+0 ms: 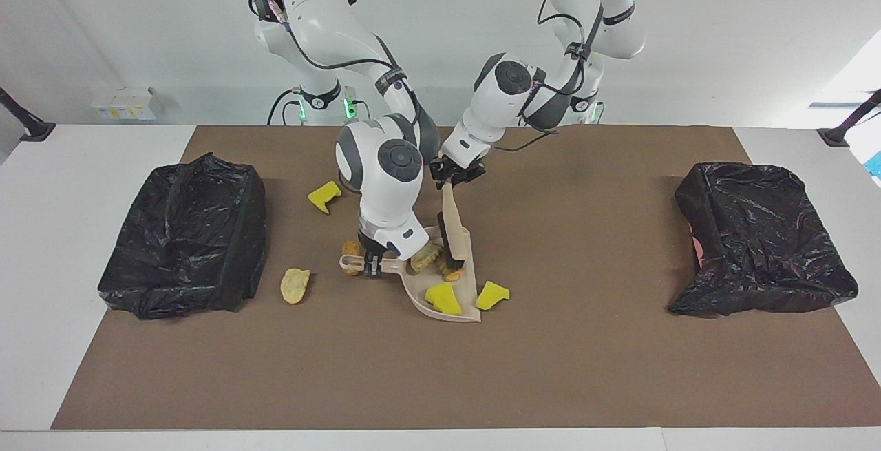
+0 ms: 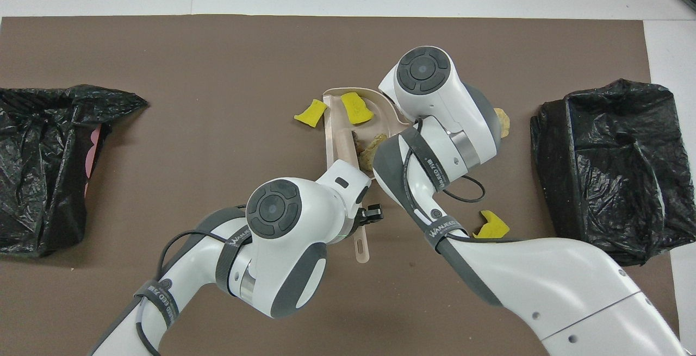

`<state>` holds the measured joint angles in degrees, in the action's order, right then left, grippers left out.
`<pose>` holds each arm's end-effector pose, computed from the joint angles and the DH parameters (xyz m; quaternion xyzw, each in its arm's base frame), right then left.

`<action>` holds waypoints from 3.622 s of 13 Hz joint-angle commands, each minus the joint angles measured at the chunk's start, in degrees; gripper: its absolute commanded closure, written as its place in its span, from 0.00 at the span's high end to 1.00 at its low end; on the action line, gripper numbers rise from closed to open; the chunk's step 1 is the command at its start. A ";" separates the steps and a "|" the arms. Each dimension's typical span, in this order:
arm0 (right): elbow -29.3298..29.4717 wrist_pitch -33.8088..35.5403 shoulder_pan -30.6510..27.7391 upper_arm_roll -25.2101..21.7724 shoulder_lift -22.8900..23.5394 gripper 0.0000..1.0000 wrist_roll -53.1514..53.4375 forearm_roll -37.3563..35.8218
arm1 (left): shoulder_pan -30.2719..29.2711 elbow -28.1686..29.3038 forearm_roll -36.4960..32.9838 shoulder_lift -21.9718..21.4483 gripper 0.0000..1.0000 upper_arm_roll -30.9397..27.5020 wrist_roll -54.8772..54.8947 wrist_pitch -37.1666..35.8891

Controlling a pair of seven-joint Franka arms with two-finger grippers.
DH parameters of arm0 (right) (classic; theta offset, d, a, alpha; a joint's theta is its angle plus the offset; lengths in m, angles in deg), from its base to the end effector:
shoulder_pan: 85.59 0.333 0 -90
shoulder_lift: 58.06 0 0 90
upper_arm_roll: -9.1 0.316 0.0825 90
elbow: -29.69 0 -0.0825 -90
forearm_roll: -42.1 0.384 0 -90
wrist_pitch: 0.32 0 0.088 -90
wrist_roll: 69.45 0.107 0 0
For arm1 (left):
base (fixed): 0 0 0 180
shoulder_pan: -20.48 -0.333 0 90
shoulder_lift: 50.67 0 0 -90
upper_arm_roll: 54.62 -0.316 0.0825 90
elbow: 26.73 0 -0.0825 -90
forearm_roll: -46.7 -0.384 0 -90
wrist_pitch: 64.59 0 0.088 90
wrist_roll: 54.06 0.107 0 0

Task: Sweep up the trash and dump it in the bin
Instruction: 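Sweep the remaining pieces into the dustpan with the left gripper, then carry the loaded dustpan to the black bag farthest right with the right gripper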

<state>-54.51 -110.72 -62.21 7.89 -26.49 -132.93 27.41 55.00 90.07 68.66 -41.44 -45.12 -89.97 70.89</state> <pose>0.6503 0.2485 0.3539 0.6911 0.7106 -0.0869 0.0988 0.4272 -0.4156 0.3835 0.9826 0.0569 -0.0394 0.1722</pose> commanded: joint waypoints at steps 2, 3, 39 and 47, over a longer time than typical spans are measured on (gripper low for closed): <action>0.10 -1.22 -0.96 0.42 0.42 0.00 2.12 -0.07 | -4.26 -1.57 -0.42 -1.76 0.00 -0.89 -2.32 -7.41; 0.10 -1.22 -0.96 0.50 0.34 0.00 2.39 -0.07 | -6.02 -1.75 -2.43 -1.67 0.00 -0.89 -2.41 -8.73; -11.67 0.44 -12.29 0.59 -16.78 0.00 -17.27 11.35 | 6.33 14.76 -10.62 -17.15 0.00 -2.74 -14.10 -13.42; -15.38 10.82 -31.52 0.24 -27.52 0.00 -30.30 11.27 | 15.67 20.84 -10.62 -13.54 0.07 -2.82 -17.88 -2.77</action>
<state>-68.18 -100.31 -88.12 7.57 -51.44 -160.17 37.11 70.08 108.81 57.85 -53.60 -46.89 -107.91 66.22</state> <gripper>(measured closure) 0.687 0.740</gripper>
